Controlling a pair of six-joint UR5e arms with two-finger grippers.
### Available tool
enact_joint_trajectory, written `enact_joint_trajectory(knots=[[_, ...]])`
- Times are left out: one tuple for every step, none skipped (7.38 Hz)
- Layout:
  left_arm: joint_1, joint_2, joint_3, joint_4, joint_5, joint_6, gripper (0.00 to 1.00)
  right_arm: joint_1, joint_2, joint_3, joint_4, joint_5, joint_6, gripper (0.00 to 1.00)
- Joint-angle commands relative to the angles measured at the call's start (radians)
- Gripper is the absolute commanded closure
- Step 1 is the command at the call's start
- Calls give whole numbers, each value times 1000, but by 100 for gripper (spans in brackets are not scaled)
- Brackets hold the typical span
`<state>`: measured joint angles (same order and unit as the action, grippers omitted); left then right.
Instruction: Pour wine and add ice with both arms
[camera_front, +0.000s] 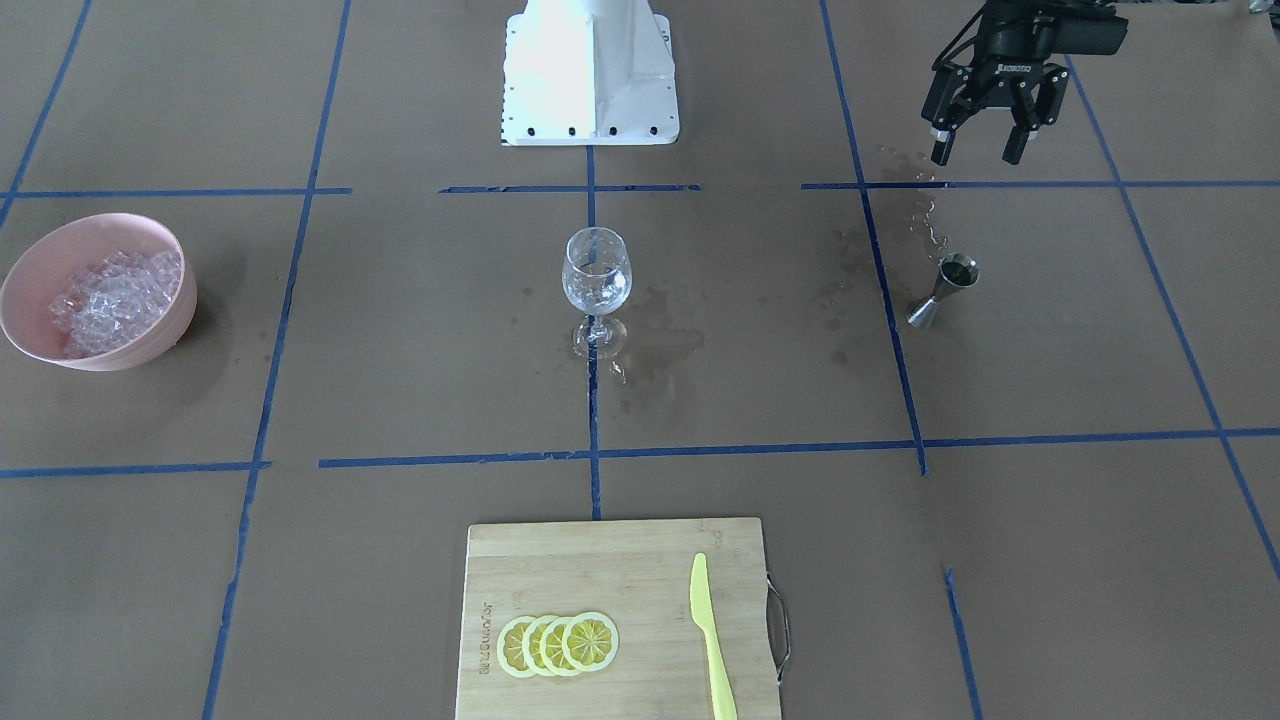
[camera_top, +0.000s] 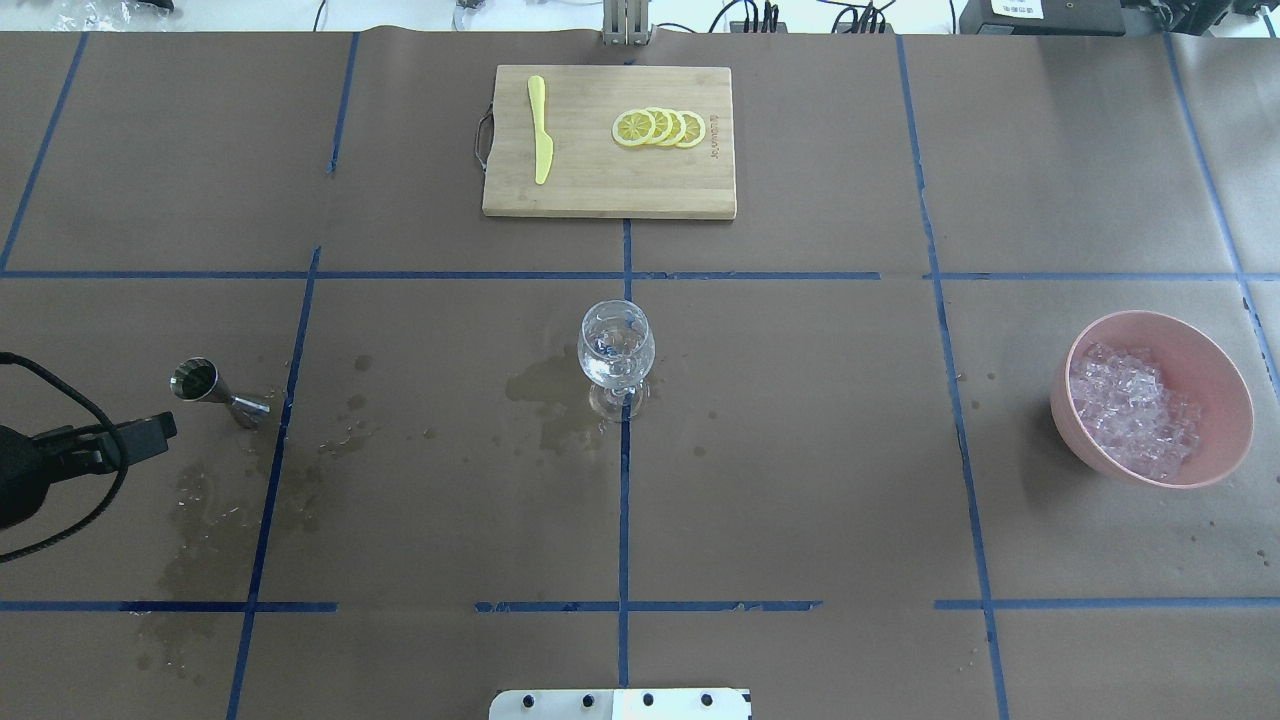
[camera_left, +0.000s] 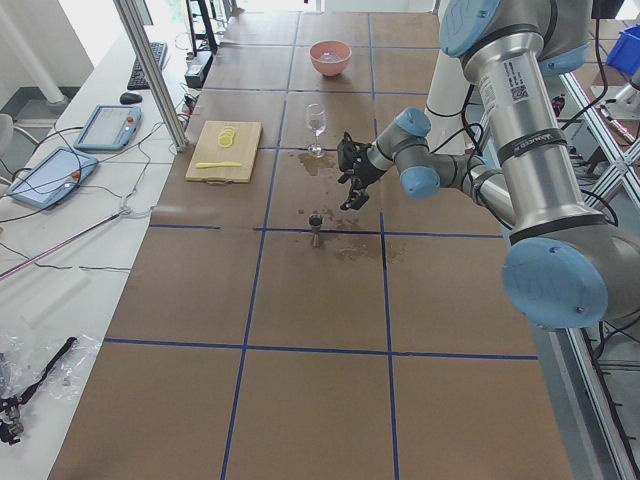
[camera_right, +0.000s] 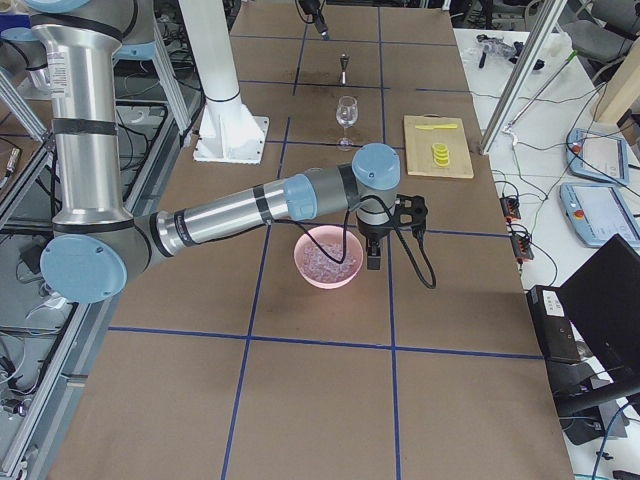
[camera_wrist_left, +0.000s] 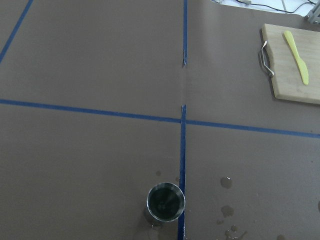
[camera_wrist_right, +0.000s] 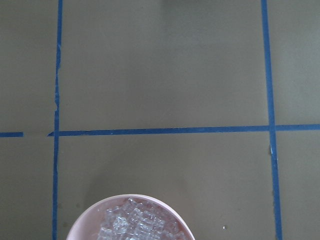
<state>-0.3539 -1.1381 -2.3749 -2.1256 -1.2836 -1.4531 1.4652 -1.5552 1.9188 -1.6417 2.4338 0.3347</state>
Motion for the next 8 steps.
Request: enact_joint_trajectory(knots=[[117,-12,67,10,152,-113,0,-90,0,71,-24,-21,154,0],[156,-15,87,12,220,-169,0,-118,0,88,-24,-42,170,0],[182,-37,124,13,289,-215,0,-140,-5,106,-24,-53,172,0],[190,-46,167,13,338,-239,0,-152,-17,121,-21,-68,172,0],[196,-75,215,15,389,-246,0,-178,-60,165,-17,-99,175,0],[205,-89,244,15,429,-247,0,-206,-103,198,-7,-131,176,0],[210,-104,271,16,476,-247,0,-223,-143,206,29,-133,178,0],[214,-129,304,19,525,-247,0,-256,-204,206,148,-159,222,0]])
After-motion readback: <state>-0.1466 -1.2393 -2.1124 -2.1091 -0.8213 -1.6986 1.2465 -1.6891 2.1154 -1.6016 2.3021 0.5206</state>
